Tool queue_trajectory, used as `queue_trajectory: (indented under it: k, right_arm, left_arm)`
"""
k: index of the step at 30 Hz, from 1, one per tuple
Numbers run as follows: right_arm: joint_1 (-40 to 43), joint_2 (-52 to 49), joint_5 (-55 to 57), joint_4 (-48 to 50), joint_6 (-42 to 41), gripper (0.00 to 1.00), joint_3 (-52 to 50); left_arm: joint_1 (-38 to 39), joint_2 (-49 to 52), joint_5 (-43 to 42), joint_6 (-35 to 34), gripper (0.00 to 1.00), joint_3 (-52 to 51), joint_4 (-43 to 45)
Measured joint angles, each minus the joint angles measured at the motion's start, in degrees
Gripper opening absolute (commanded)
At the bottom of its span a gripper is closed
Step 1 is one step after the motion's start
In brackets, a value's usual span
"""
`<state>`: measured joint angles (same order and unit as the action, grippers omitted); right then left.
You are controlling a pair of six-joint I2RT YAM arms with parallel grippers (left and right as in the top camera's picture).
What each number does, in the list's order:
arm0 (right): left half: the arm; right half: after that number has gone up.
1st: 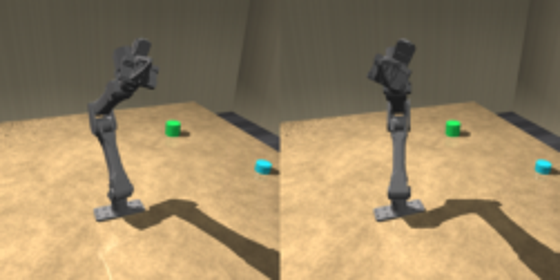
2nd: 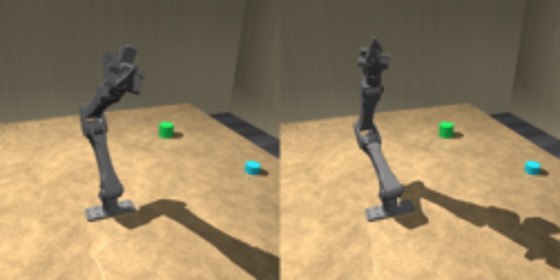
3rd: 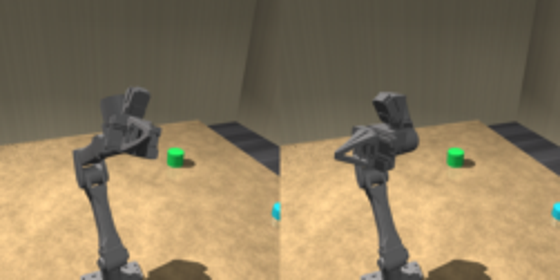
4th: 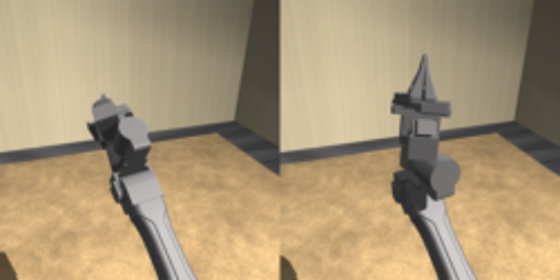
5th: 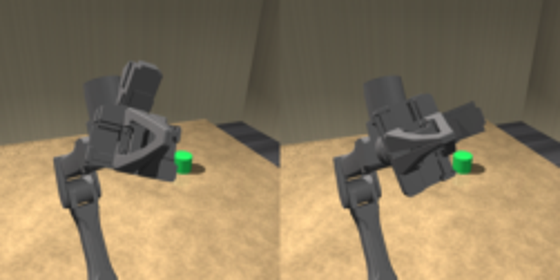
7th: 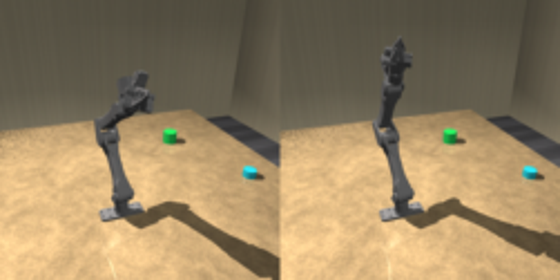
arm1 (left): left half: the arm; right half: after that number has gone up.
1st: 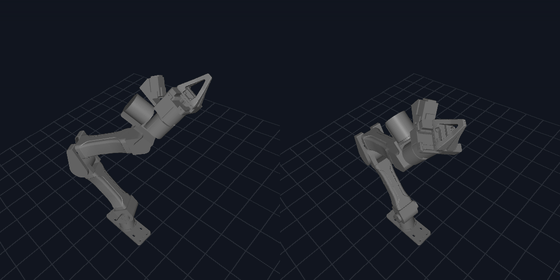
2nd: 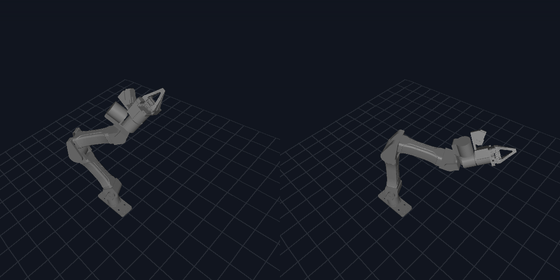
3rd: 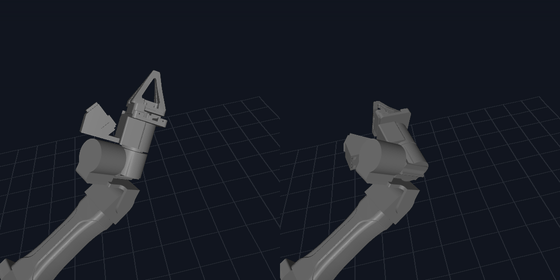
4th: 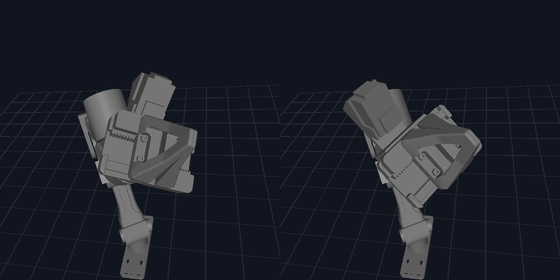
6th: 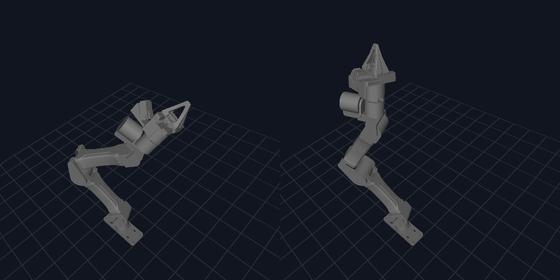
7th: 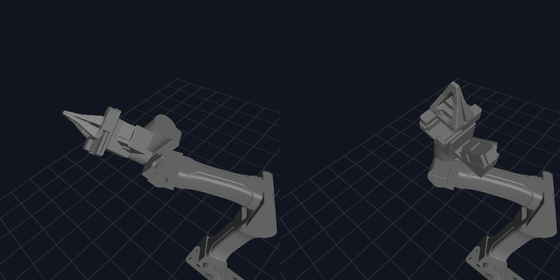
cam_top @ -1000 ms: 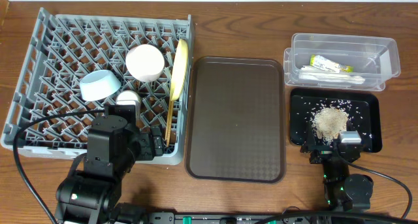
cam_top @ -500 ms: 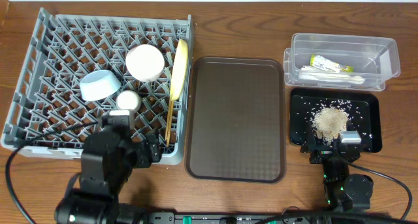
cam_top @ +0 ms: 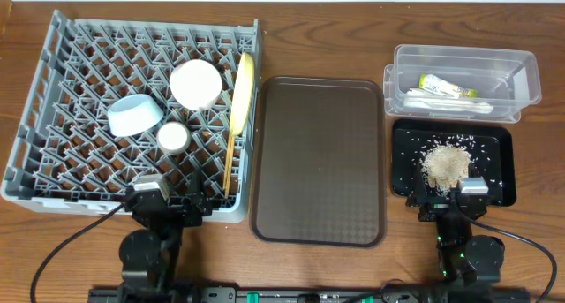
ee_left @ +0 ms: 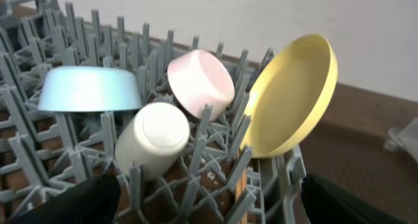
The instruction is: Sort waste into correct bins and load items into the dishwasher
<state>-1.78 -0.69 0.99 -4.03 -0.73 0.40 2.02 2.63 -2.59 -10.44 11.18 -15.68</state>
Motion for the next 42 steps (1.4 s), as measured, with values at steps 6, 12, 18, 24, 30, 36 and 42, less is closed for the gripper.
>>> queue_trajectory:
  k: [6,12,18,24,30,36,42]
  right_arm:
    - [0.00,0.00,0.00,0.00,0.02,0.99,0.00]
    - [0.00,0.00,0.00,0.00,0.02,0.99,0.00]
    - [0.00,0.00,0.02,0.00,0.00,0.99,0.00]
    - [0.00,0.00,0.02,0.00,0.02,0.99,0.00]
    - [0.00,0.02,0.00,0.00,0.02,0.99,0.00]
    - [0.00,0.00,0.02,0.00,0.02,0.99,0.00]
    - [0.00,0.00,0.02,0.00,0.00,0.99,0.00]
  left_arm:
    - [-0.07,-2.05,-0.22,2.75,0.91,-9.99,19.15]
    - [0.26,-2.05,-3.63,11.85,0.91,-10.75,20.17]
    - [2.01,-2.05,-7.02,15.50,0.91,-10.73,16.15]
    - [4.22,-2.05,-7.13,16.48,0.91,-10.49,15.43]
    - [4.22,-2.05,-5.51,15.76,0.91,-10.40,15.04]
    - [4.22,-2.05,-2.60,12.96,0.91,-10.21,14.36]
    - [4.22,-2.05,-1.84,11.80,0.91,-10.16,14.19]
